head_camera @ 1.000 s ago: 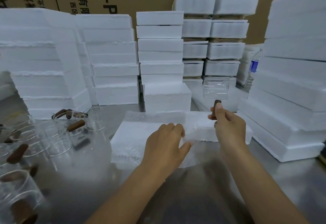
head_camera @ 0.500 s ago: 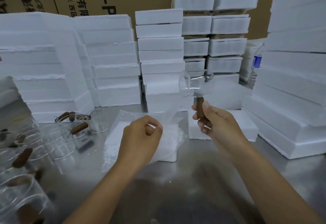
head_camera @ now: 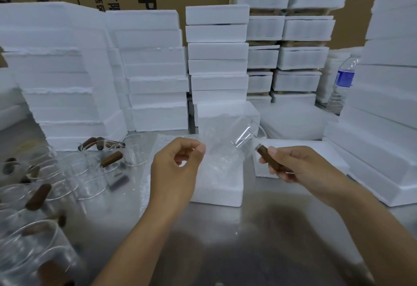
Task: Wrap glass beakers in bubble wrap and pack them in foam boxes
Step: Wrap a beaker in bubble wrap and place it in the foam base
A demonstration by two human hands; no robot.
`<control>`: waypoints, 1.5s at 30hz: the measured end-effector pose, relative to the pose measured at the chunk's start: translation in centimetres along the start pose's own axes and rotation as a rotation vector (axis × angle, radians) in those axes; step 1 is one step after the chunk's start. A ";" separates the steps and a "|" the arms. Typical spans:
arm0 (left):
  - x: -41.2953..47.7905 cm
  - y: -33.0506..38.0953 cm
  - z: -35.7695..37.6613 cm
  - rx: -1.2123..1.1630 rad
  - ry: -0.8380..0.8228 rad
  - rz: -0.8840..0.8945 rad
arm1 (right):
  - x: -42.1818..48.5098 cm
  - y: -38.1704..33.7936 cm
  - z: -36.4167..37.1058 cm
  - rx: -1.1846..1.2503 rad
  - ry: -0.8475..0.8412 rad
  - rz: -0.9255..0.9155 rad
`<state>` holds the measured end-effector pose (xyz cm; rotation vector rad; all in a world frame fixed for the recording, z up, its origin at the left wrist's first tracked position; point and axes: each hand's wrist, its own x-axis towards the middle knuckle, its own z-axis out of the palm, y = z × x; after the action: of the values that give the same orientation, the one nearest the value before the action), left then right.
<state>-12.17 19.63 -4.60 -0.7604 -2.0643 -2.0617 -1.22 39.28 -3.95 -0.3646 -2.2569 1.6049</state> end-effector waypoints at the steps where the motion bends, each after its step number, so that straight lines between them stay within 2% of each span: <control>1: 0.0 0.2 -0.2 -0.015 0.012 0.004 | 0.0 0.1 -0.2 -0.029 0.017 0.021; 6: -0.1 0.7 -0.7 -0.012 -0.019 0.024 | 0.2 0.6 -0.8 -0.079 0.097 0.075; 11: -0.6 0.3 -0.3 0.081 -0.068 0.059 | 0.2 0.3 -0.9 0.138 0.036 0.035; 20: -1.3 0.6 0.2 0.060 -0.079 0.124 | -0.3 0.0 1.0 -0.193 -0.007 -0.016; 24: -1.9 1.0 0.6 0.147 -0.149 0.256 | -0.6 -0.4 2.6 -0.234 -0.041 -0.029; 30: -2.5 1.1 0.9 0.252 -0.176 0.470 | -1.0 -1.1 3.7 -0.117 -0.114 0.017; 36: -3.6 0.5 2.2 0.387 -0.264 0.734 | -1.0 -0.8 3.2 0.329 -0.119 0.198; 39: -4.1 0.4 2.7 0.407 -0.309 0.772 | -0.9 -0.6 3.0 0.558 -0.061 0.240; 42: -4.1 0.3 2.9 0.402 -0.309 0.780 | -1.0 -1.5 3.1 0.873 -0.199 0.262; 45: -4.2 0.5 2.7 0.357 -0.318 0.745 | -1.2 -1.5 3.1 0.922 -0.271 0.209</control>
<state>-7.65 21.14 -6.12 -1.5527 -1.7896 -1.1952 -1.44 35.68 -3.58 -0.1305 -1.4030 2.6965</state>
